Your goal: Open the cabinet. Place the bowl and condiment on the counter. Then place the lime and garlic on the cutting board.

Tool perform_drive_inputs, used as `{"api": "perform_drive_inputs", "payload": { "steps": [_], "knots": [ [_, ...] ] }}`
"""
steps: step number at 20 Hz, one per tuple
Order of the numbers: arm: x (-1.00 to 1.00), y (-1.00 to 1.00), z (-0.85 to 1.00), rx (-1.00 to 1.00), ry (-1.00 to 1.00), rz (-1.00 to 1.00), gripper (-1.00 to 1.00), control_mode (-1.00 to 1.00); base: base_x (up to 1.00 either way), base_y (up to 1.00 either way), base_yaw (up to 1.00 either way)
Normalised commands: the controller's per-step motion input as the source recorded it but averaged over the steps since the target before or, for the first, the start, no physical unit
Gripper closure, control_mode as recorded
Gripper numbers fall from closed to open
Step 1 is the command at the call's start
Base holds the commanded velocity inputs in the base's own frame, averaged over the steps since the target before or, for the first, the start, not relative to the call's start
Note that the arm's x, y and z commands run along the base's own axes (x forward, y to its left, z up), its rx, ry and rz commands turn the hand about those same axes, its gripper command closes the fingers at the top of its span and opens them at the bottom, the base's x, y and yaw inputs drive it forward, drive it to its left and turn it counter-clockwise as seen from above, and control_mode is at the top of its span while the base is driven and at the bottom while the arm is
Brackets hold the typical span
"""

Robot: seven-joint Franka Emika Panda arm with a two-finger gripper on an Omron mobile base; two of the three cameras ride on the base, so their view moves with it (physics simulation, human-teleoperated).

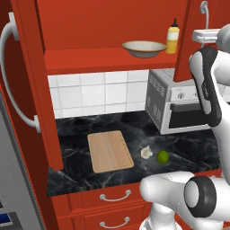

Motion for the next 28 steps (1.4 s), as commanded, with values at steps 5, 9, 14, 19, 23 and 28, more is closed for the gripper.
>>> {"api": "perform_drive_inputs", "payload": {
  "steps": [5,9,14,19,23,28],
  "knots": [
    [-0.66,-0.93,0.29,0.00,0.00,0.00,1.00,-1.00,0.00,0.00,0.00],
    [-0.60,-0.90,0.29,0.00,0.00,0.00,1.00,-1.00,0.00,0.00,0.00],
    [-0.59,-0.87,0.28,0.00,0.00,0.00,1.00,-1.00,0.00,0.00,0.00],
    [-0.62,-0.87,0.26,0.00,0.00,0.00,1.00,-1.00,0.00,0.00,0.00],
    [-0.61,-0.87,0.26,0.00,0.00,0.00,1.00,-1.00,0.00,0.00,0.00],
    [-0.56,-0.85,0.27,0.00,0.01,0.00,1.00,-1.00,0.00,0.00,0.00]
  ]
}}
